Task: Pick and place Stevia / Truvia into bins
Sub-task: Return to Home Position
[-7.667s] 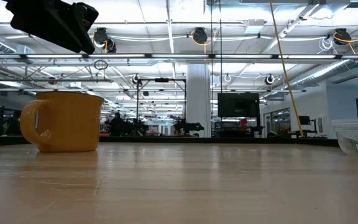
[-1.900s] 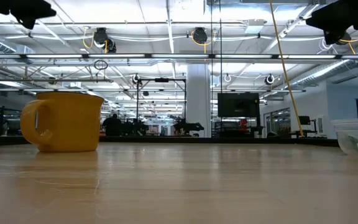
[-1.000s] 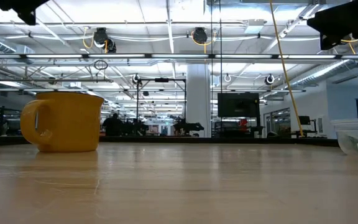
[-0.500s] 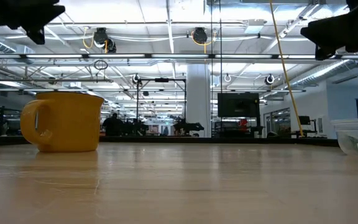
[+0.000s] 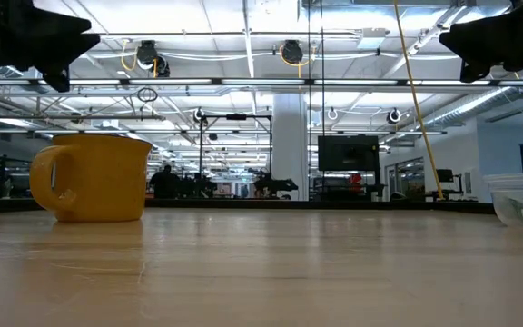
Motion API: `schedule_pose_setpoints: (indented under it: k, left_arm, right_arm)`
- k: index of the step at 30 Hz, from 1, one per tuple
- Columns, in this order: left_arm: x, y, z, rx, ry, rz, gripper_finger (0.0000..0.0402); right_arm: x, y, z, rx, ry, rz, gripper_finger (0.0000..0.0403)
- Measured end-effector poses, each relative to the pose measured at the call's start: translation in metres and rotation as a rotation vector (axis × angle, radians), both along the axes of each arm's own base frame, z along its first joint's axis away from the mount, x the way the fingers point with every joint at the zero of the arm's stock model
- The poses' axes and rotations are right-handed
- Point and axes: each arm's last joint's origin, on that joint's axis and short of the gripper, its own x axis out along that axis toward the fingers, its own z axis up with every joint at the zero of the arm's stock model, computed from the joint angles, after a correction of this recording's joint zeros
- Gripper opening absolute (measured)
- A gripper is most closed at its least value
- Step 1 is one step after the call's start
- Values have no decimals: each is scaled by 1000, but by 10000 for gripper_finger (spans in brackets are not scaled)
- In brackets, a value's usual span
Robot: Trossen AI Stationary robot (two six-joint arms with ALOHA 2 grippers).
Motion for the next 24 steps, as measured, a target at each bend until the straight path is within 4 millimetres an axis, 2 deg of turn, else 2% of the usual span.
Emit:
schedule_pose_setpoints:
  k: [3, 7, 11, 13, 17, 24]
  left_arm:
    - [1, -1, -5, -23, 49, -18, 122]
    - [2, -1, -13, -20, 123, -21, 122]
    - [2, -1, -13, -19, 128, -21, 122]
    - [3, -1, -14, -15, 130, -19, 122]
    - [3, -1, -17, 3, 163, -14, 122]
    - [3, -1, -18, 4, 175, -16, 122]
  right_arm:
    - [0, 0, -2, 15, 15, 1, 91]
    - [3, 1, -14, 15, 26, -3, 91]
    - [2, -2, -8, 71, -47, -95, 91]
    - [3, -3, -11, 73, -14, -133, 91]
    - [3, -2, -10, 85, -31, -123, 91]
    - [4, -2, -18, 70, 45, -124, 91]
